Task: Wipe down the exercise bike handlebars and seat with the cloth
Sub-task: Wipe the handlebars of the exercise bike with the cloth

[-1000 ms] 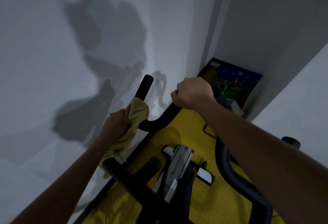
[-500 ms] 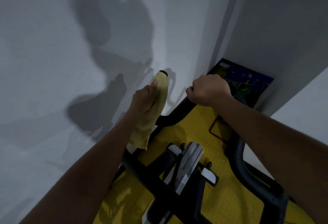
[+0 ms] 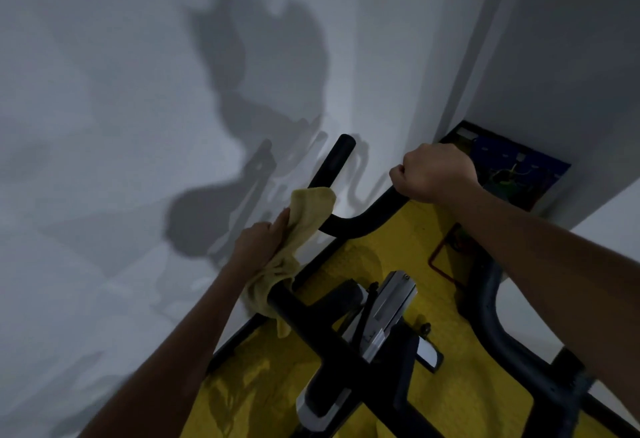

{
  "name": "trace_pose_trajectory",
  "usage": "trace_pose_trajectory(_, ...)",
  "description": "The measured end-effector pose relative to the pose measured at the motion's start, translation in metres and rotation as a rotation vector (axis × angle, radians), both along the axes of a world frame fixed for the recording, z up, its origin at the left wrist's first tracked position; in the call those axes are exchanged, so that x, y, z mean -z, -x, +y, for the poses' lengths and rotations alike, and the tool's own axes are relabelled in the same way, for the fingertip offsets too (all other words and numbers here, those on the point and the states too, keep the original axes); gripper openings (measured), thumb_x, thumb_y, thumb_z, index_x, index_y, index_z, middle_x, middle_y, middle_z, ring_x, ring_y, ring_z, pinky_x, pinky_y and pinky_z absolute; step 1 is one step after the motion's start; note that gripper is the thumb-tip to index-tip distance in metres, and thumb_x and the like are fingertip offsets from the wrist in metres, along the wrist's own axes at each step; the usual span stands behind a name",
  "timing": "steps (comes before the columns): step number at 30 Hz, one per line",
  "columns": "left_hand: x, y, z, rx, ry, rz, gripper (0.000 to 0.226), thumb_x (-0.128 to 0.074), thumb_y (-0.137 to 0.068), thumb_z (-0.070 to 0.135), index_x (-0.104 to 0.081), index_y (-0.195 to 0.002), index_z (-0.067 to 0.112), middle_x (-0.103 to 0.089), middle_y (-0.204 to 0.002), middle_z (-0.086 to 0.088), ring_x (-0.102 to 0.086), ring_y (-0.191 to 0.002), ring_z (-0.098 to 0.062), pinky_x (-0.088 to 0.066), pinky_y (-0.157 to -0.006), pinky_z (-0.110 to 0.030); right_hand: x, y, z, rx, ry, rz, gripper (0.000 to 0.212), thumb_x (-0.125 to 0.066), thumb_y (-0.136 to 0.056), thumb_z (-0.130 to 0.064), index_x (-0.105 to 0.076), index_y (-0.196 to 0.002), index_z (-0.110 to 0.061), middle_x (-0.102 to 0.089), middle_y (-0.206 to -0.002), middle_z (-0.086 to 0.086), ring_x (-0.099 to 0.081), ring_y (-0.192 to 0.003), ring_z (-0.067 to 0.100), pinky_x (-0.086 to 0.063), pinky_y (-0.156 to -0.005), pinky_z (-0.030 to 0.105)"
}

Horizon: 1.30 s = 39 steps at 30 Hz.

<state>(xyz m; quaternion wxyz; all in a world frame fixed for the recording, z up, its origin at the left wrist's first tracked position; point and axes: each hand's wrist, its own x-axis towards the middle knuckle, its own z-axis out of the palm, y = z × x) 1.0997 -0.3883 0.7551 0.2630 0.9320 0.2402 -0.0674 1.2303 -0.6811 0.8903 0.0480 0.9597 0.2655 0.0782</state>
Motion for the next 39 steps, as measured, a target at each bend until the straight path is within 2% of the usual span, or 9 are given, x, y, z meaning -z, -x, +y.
trace_pose_trajectory(3, 0.000, 0.015, -0.009, -0.094, 0.030, -0.077, 0.078, -0.023, -0.095, 0.076, -0.068, -0.090, 0.013, -0.059, -0.075, -0.005, -0.064, -0.083, -0.032, -0.048, -0.077, -0.039, 0.000, 0.001, 0.000, 0.004, 0.016, -0.009, 0.056, -0.033, -0.100, -0.039, -0.050, -0.055, -0.011, -0.048, -0.055, 0.002, -0.044, -0.048, 0.019, -0.028, -0.047, 0.022)
trace_pose_trajectory(5, -0.001, 0.024, -0.014, -0.151, 0.051, -0.110, 0.079, -0.024, -0.094, 0.078, -0.059, -0.073, 0.010, -0.060, -0.070, -0.007, -0.061, -0.070, -0.026, -0.048, -0.072, -0.038, 0.000, 0.001, 0.001, 0.005, 0.016, -0.006, 0.056, -0.033, -0.100, -0.039, -0.050, -0.056, -0.010, -0.048, -0.055, 0.003, -0.045, -0.049, 0.020, -0.029, -0.048, 0.022)
trace_pose_trajectory(18, -0.007, 0.035, -0.029, -0.297, 0.065, -0.081, 0.076, -0.023, -0.093, 0.078, -0.060, -0.074, 0.015, -0.055, -0.067, -0.002, -0.052, -0.060, -0.015, -0.030, -0.051, -0.028, 0.008, -0.005, -0.003, -0.069, 0.027, -0.061, 0.061, -0.032, -0.101, -0.040, -0.050, -0.052, -0.007, -0.049, -0.052, 0.005, -0.046, -0.046, 0.021, -0.028, -0.049, 0.022)
trace_pose_trajectory(20, -0.007, 0.038, -0.032, -0.306, 0.024, -0.068, 0.069, -0.024, -0.095, 0.075, -0.063, -0.081, 0.020, -0.050, -0.066, 0.001, -0.045, -0.058, -0.012, -0.026, -0.051, -0.028, 0.008, -0.005, -0.004, -0.084, 0.042, -0.058, 0.064, -0.028, -0.102, -0.043, -0.056, -0.055, -0.008, -0.054, -0.054, 0.006, -0.051, -0.049, 0.022, -0.031, -0.049, 0.023)
trace_pose_trajectory(23, -0.009, 0.042, -0.041, -0.438, 0.051, -0.060, 0.071, -0.024, -0.090, 0.082, -0.048, -0.066, 0.019, -0.049, -0.066, 0.002, -0.044, -0.059, -0.014, -0.034, -0.063, -0.031, 0.009, -0.004, -0.006, -0.111, 0.033, -0.058, 0.066, -0.025, -0.102, -0.045, -0.060, -0.059, -0.009, -0.055, -0.056, 0.006, -0.053, -0.050, 0.022, -0.033, -0.050, 0.024)
trace_pose_trajectory(26, -0.006, 0.045, -0.043, -0.507, 0.069, -0.045, 0.078, -0.024, -0.088, 0.085, -0.058, -0.083, 0.014, -0.056, -0.079, -0.002, -0.051, -0.078, -0.025, -0.038, -0.077, -0.035, 0.008, -0.002, -0.007, -0.135, 0.010, -0.062, 0.066, -0.025, -0.102, -0.045, -0.053, -0.055, -0.010, -0.053, -0.055, 0.006, -0.050, -0.049, 0.022, -0.030, -0.050, 0.024)
trace_pose_trajectory(29, -0.007, 0.047, -0.045, -0.535, 0.046, -0.035, 0.091, -0.024, -0.089, 0.083, -0.065, -0.113, 0.006, -0.065, -0.105, -0.013, -0.055, -0.091, -0.029, -0.038, -0.078, -0.036, 0.008, -0.002, -0.006, -0.139, -0.009, -0.040, 0.065, -0.027, -0.103, -0.044, -0.052, -0.053, -0.009, -0.054, -0.054, 0.005, -0.051, -0.048, 0.021, -0.029, -0.049, 0.024)
trace_pose_trajectory(32, -0.007, 0.048, -0.049, -0.585, 0.048, -0.024, 0.095, -0.024, -0.089, 0.083, -0.062, -0.126, 0.004, -0.065, -0.121, -0.017, -0.060, -0.110, -0.035, -0.036, -0.081, -0.037, 0.008, -0.002, -0.006, -0.148, -0.037, -0.028, 0.064, -0.027, -0.103, -0.044, -0.053, -0.057, -0.009, -0.054, -0.055, 0.005, -0.049, -0.048, 0.020, -0.028, -0.048, 0.023)
trace_pose_trajectory(39, -0.003, 0.053, -0.060, -0.686, 0.044, -0.026, 0.091, -0.025, -0.090, 0.081, -0.063, -0.121, 0.004, -0.054, -0.086, -0.004, -0.051, -0.087, -0.028, -0.036, -0.079, -0.038, 0.011, -0.005, -0.009, -0.223, -0.068, -0.074, 0.061, -0.026, -0.104, -0.040, -0.061, -0.066, -0.008, -0.051, -0.056, 0.004, -0.045, -0.048, 0.019, -0.028, -0.053, 0.028)
